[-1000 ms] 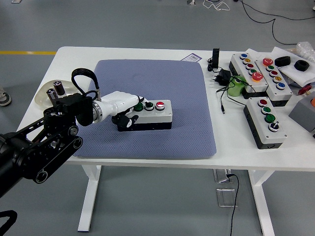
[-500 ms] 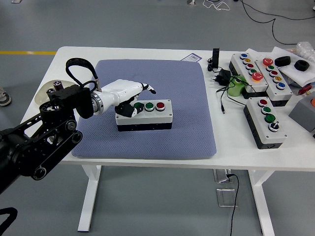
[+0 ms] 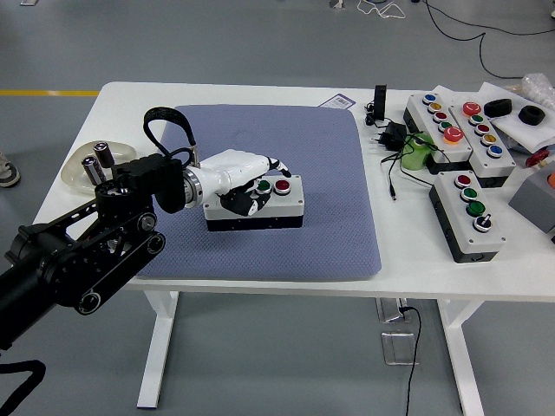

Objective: Pick up the button,place it on the desk,press the button,press the button

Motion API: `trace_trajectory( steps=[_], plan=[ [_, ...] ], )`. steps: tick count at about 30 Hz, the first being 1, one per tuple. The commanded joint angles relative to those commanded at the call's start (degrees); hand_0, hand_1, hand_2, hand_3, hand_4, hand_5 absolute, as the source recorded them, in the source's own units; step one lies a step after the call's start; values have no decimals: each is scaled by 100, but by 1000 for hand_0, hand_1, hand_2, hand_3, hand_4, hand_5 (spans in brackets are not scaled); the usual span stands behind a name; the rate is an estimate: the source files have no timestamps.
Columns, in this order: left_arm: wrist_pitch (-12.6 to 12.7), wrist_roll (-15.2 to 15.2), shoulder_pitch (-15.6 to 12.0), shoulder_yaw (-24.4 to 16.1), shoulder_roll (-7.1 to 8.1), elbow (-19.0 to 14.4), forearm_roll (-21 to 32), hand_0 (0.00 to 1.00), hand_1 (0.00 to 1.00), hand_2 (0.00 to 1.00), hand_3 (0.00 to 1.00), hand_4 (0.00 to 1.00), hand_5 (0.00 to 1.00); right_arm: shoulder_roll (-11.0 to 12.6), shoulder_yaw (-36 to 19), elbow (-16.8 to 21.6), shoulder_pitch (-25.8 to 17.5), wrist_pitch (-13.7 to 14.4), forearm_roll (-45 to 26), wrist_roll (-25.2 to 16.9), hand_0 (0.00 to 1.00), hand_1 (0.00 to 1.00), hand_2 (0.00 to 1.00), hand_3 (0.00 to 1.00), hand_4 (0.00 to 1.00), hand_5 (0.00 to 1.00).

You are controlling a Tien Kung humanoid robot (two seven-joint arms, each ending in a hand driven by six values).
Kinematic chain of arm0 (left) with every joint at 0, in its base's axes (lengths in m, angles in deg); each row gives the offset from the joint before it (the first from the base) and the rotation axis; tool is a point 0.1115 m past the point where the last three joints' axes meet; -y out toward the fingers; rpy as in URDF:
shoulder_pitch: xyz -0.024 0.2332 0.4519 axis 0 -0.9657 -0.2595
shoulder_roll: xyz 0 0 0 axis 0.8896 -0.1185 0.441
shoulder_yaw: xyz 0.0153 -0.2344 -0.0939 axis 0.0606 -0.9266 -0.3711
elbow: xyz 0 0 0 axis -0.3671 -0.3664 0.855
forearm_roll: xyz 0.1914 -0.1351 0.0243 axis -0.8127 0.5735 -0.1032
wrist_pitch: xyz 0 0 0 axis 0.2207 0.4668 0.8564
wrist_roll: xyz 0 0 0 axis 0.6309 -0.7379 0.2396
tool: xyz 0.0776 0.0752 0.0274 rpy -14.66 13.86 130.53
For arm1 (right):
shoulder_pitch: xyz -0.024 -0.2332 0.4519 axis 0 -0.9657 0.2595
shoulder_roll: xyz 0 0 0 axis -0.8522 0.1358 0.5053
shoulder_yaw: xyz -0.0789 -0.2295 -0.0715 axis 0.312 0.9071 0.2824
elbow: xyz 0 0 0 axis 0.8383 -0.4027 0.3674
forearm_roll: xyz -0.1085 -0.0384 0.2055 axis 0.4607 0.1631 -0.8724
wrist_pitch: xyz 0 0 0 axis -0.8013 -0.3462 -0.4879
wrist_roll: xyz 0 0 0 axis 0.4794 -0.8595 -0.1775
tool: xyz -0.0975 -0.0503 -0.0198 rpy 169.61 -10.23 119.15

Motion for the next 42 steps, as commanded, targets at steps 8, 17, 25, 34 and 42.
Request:
trace_trajectory(
  steps=[8, 17, 25, 34, 42],
  plan=[
    [-64, -67, -29, 150, -26, 201, 12, 2, 2, 28, 842, 443, 2, 2, 3, 0, 6, 4, 8, 3, 633, 539, 563, 633, 227, 244],
    [-186, -119, -32, 190, -34, 316, 12, 2, 2, 28, 842, 443, 2, 4, 4, 1, 3, 6, 4, 3, 633, 539, 563, 633, 227, 245],
    [135, 7, -59, 109, -23, 188, 86, 2, 2, 35, 849, 470, 2, 0, 23, 0, -9, 9, -21, 2, 632, 539, 562, 633, 227, 245],
    [1067, 251, -192, -920, 52, -329, 654, 2, 2, 44, 850, 592, 4, -2, 70, 0, -24, 12, -64, 8, 633, 539, 563, 633, 226, 245],
    [2013, 187, -243, -1860, 123, -37, 2073, 2, 2, 50, 884, 850, 760, -6, 121, 0, -34, 10, -115, 16, 633, 539, 562, 633, 226, 246]
  ],
)
